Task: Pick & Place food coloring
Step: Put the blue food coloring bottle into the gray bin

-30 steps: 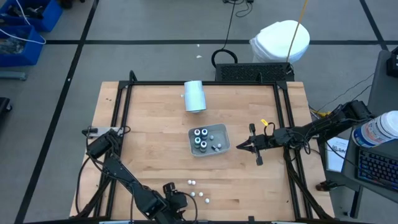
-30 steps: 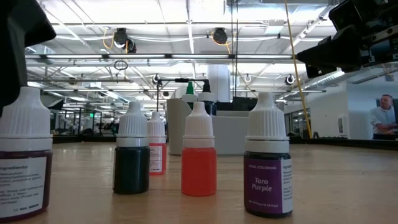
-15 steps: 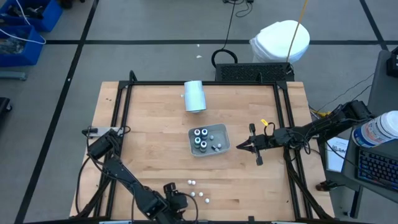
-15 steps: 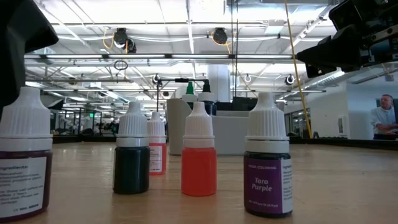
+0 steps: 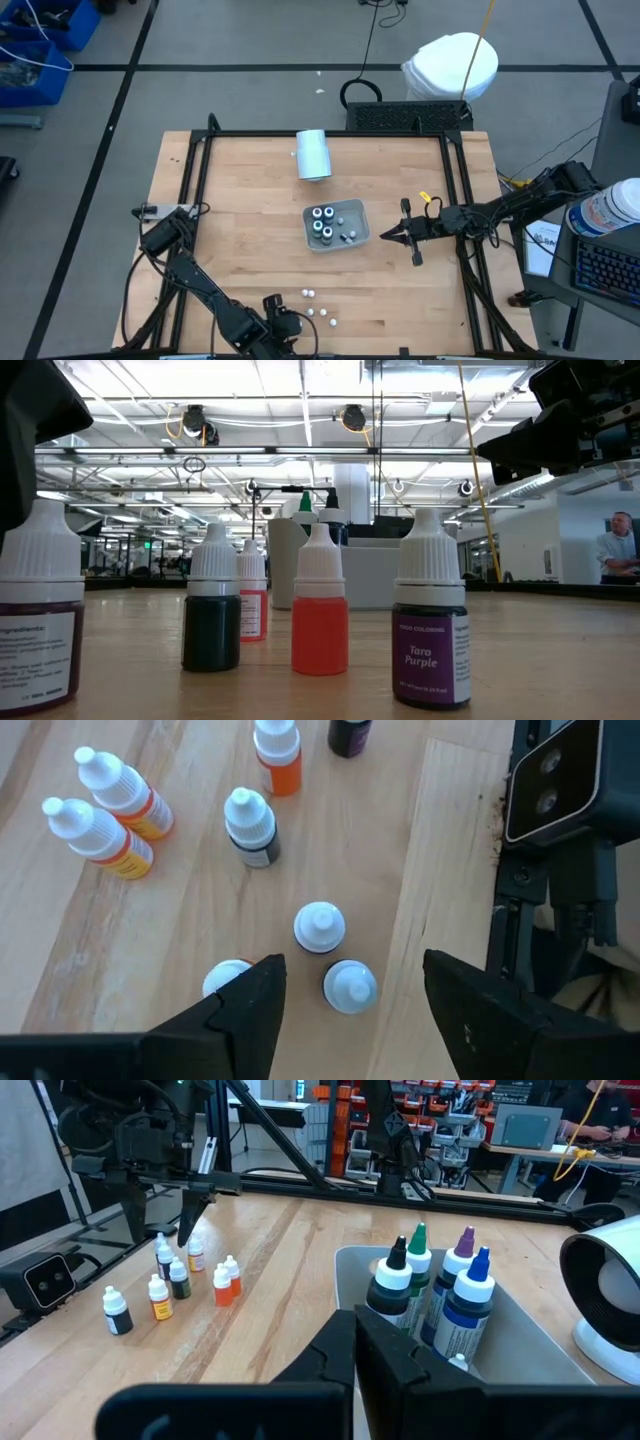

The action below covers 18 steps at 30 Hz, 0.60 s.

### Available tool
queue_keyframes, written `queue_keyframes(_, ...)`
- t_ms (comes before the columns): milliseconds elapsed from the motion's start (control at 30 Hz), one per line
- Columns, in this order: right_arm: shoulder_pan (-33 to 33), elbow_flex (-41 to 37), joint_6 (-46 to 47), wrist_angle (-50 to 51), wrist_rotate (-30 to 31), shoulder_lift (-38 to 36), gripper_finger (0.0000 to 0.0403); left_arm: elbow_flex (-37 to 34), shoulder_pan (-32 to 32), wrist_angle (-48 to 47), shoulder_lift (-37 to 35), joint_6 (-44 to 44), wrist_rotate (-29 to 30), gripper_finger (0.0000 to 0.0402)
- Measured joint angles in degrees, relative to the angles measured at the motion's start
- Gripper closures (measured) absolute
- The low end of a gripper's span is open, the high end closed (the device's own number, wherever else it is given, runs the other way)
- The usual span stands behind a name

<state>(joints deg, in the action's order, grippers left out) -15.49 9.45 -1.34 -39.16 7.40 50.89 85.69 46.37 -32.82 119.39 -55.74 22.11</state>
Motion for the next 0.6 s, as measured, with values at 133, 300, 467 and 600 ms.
queue_keyframes(133, 0.00, 0.00, -0.27, 0.02, 0.00, 0.00, 0.0403, 0.00, 0.00, 0.00, 0.00, 0.15, -0.02, 0.0161)
queue_keyframes(300, 0.00, 0.00, -0.34, 0.02, 0.00, 0.00, 0.0403, 0.00, 0.01, 0.21, 0.22, 0.13, 0.00, 0.0161)
queue_keyframes(467, 0.01, 0.00, -0.26, 0.01, 0.01, 0.00, 0.0403, -0.01, 0.24, 0.57, 1.15, 0.05, 0.01, 0.0161)
queue_keyframes(600, 0.02, 0.00, -0.26, -0.07, 0.00, 0.00, 0.0403, -0.04, 0.24, 0.89, 1.18, 0.18, 0.00, 0.0169)
